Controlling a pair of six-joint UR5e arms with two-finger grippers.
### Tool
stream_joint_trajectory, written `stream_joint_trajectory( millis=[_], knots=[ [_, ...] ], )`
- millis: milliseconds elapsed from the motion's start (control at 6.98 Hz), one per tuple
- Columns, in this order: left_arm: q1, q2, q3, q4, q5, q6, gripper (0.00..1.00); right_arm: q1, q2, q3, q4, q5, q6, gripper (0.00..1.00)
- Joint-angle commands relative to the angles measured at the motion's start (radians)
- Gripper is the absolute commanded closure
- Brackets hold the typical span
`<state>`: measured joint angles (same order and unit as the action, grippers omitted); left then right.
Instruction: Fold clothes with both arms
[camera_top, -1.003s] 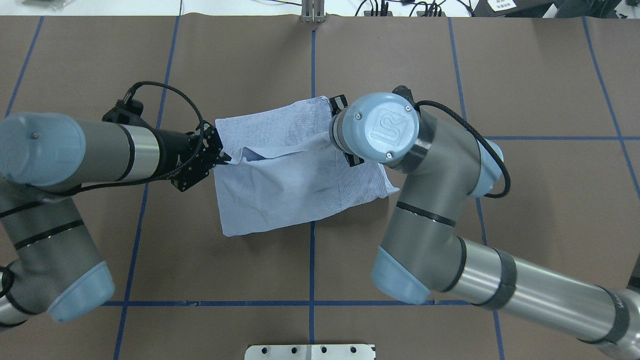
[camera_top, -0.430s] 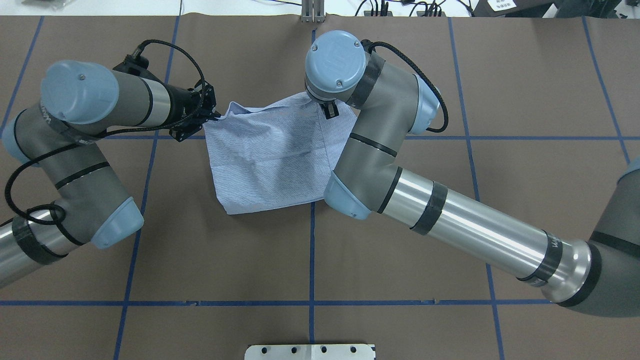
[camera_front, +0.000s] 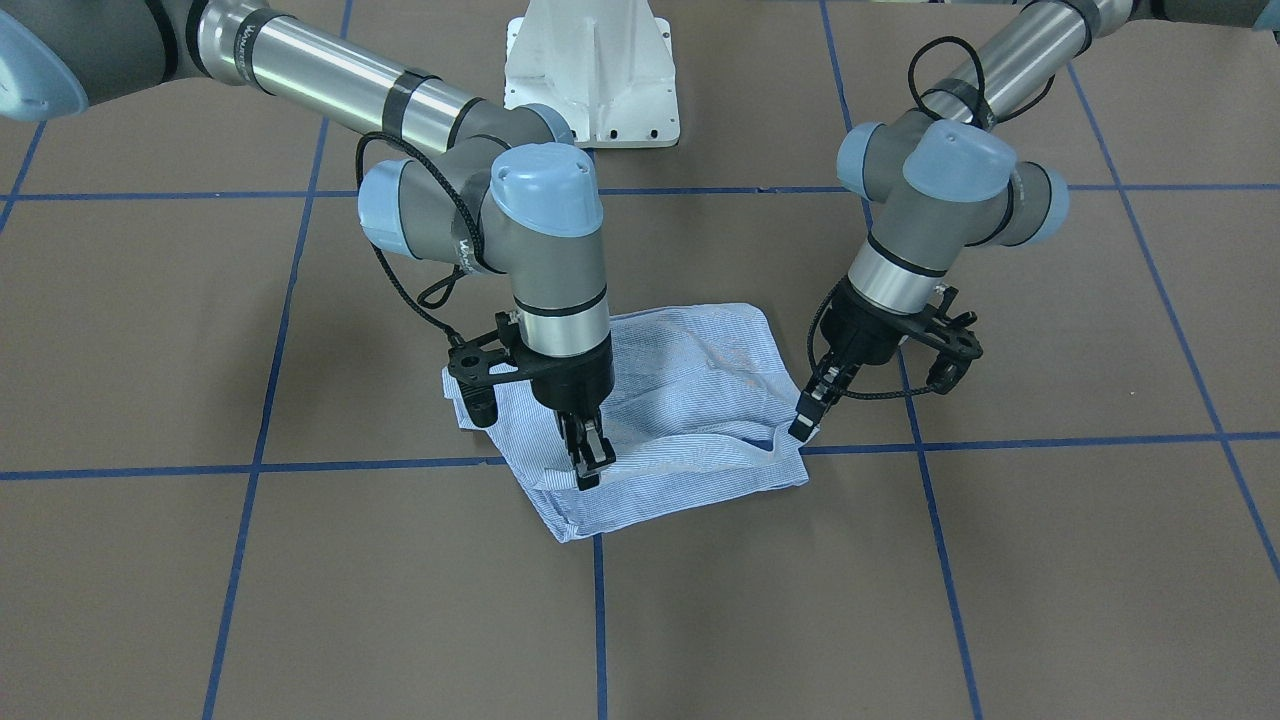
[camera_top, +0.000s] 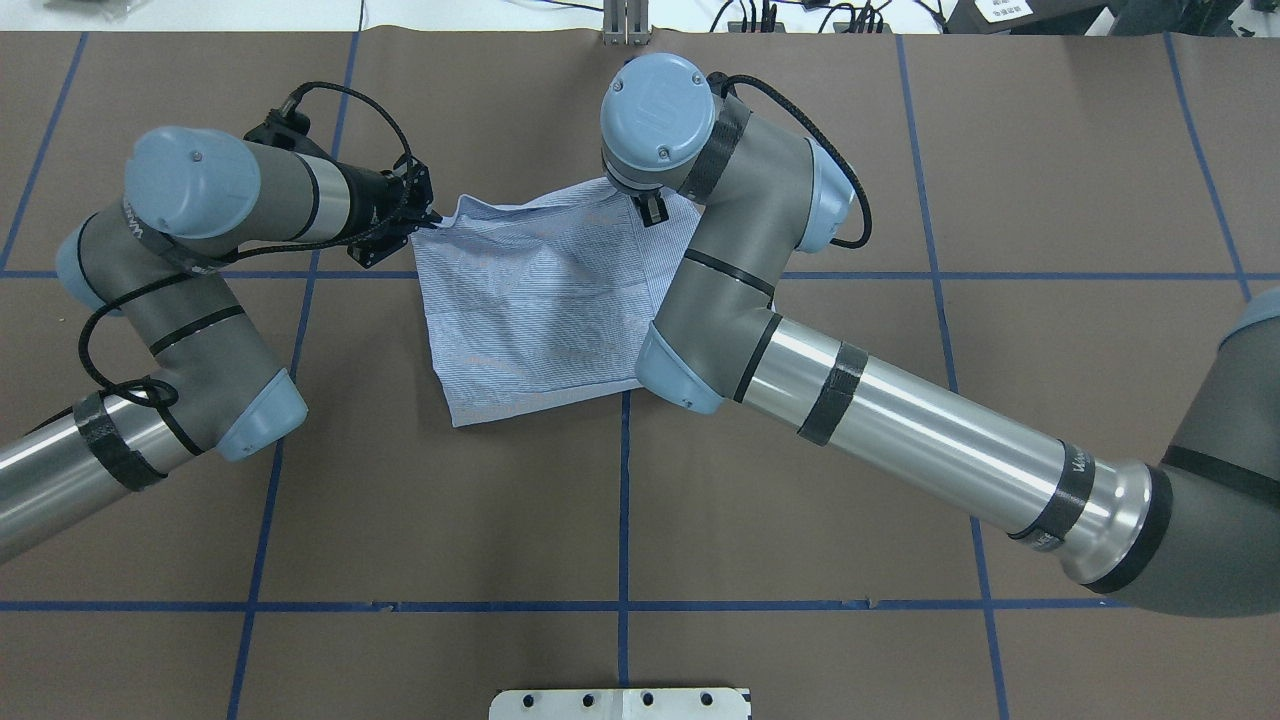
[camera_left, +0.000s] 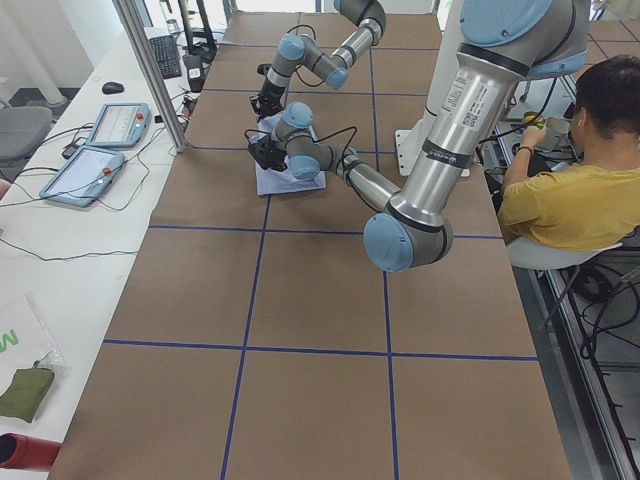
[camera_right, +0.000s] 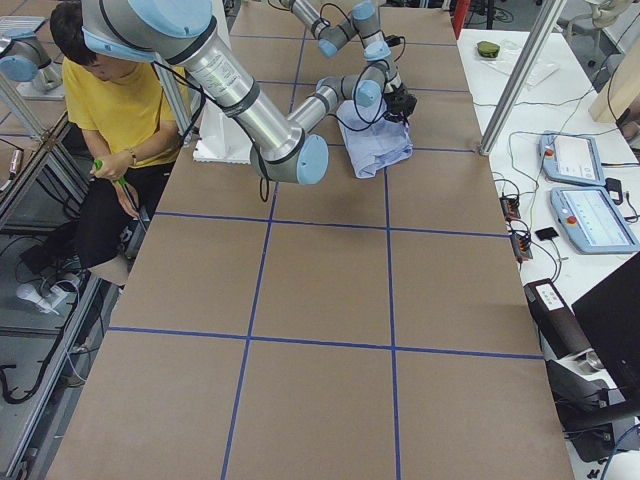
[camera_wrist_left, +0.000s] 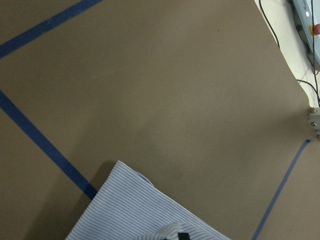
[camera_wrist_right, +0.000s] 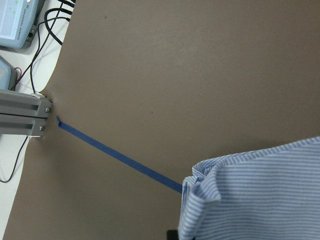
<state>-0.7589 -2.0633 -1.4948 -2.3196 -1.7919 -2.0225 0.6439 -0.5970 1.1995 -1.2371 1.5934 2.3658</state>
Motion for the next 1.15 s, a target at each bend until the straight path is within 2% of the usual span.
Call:
stream_joint_trajectory(
  millis=[0, 143, 287, 430, 573, 716, 860, 1003],
  knots=[
    [-0.002, -0.008, 0.056, -0.047, 0.002, 0.052, 0.82, 0.000, 0.005, -0.108, 0.143, 0.000, -0.002, 0.01],
    [-0.014, -0.011, 0.062, -0.047, 0.002, 0.062, 0.31, 0.005, 0.012, -0.113, 0.143, -0.001, -0.046, 0.00],
    [-0.037, -0.011, 0.068, -0.047, 0.002, 0.126, 0.20, 0.035, 0.025, -0.113, 0.142, 0.017, -0.100, 0.00],
    [-0.055, -0.012, 0.082, -0.047, 0.000, 0.139, 0.20, 0.074, 0.022, -0.113, 0.140, 0.075, -0.132, 0.00],
    [-0.086, -0.012, 0.082, -0.049, -0.013, 0.196, 0.20, 0.101, 0.005, -0.113, 0.140, 0.097, -0.198, 0.00],
    [-0.103, -0.003, 0.076, -0.049, -0.062, 0.326, 0.20, 0.153, -0.044, -0.094, 0.139, 0.164, -0.336, 0.00],
    [-0.141, 0.018, 0.073, -0.049, -0.126, 0.532, 0.20, 0.234, -0.135, -0.042, 0.139, 0.283, -0.465, 0.00],
    [-0.189, 0.094, 0.029, -0.049, -0.215, 0.727, 0.20, 0.312, -0.259, 0.041, 0.137, 0.398, -0.663, 0.00]
  ],
)
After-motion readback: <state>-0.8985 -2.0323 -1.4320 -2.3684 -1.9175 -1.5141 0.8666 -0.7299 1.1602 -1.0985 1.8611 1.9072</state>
